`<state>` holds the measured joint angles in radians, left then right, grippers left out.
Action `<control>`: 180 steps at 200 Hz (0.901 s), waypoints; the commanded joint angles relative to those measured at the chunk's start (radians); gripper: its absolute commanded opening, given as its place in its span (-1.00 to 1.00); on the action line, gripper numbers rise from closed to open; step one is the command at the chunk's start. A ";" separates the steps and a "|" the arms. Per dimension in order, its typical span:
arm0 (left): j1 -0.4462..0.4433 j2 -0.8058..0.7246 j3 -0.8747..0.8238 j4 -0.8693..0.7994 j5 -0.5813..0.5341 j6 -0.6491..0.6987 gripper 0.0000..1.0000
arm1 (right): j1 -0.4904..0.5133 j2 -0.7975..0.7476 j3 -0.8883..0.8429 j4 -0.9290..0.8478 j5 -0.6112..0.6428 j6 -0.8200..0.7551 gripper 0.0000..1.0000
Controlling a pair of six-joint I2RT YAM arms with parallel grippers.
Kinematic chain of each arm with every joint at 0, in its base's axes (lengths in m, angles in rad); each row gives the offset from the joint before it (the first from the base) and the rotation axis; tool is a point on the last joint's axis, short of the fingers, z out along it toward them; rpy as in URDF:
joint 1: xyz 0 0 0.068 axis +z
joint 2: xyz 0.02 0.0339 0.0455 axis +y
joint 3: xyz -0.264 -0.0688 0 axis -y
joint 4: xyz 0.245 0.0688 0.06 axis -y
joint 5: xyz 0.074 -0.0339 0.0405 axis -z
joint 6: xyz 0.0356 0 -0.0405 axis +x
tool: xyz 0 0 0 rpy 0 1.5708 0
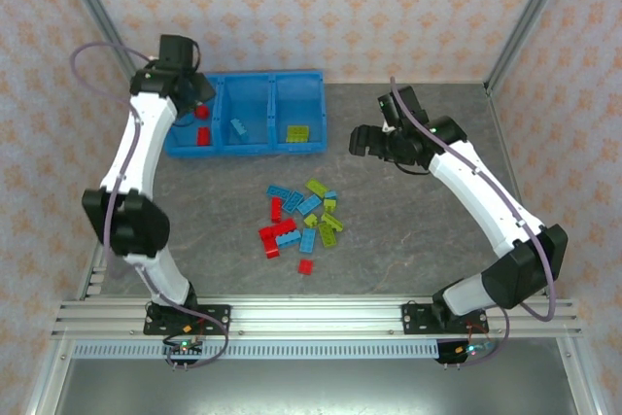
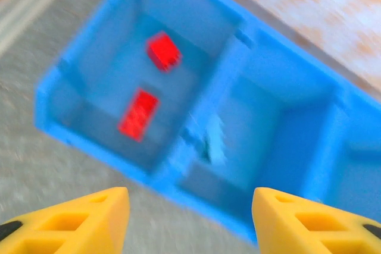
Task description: Sort the legos into containers by color
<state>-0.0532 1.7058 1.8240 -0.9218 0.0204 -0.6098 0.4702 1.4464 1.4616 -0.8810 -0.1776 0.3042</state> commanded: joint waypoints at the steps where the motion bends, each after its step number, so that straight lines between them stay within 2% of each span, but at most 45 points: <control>1: -0.160 -0.114 -0.211 0.009 0.026 -0.198 0.13 | -0.005 -0.014 -0.024 0.011 0.003 -0.023 0.84; 19: -0.297 -0.179 -0.390 0.077 0.027 -0.339 0.13 | -0.005 -0.024 -0.053 0.022 0.003 -0.017 0.84; 32: -0.377 -0.186 -0.477 0.123 0.013 -0.391 0.13 | -0.004 -0.036 -0.075 0.034 -0.004 -0.018 0.84; 42: -0.429 -0.167 -0.501 0.131 -0.010 -0.385 0.14 | -0.005 -0.045 -0.091 0.041 -0.013 -0.017 0.84; 58: -0.481 -0.105 -0.484 0.094 -0.047 -0.297 0.16 | -0.004 -0.058 -0.109 0.042 -0.019 -0.016 0.84; 76: -0.482 -0.020 -0.447 0.058 -0.010 -0.212 0.22 | -0.005 -0.082 -0.131 0.046 -0.019 -0.014 0.84; 101: -0.459 0.065 -0.430 0.052 0.011 -0.199 0.44 | -0.005 -0.108 -0.160 0.060 -0.018 -0.002 0.84; 119: -0.440 0.104 -0.430 0.068 -0.013 -0.173 0.63 | -0.005 -0.122 -0.167 0.059 -0.017 0.010 0.84; 138: -0.410 0.134 -0.431 0.090 -0.032 -0.127 0.69 | -0.005 -0.137 -0.177 0.060 -0.012 0.021 0.84; 180: -0.365 0.253 -0.396 0.171 0.172 -0.051 0.81 | -0.004 -0.148 -0.185 0.056 -0.008 0.022 0.84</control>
<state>-0.4313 1.8996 1.3922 -0.8124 0.0891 -0.7254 0.4702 1.3231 1.2823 -0.8299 -0.1989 0.3164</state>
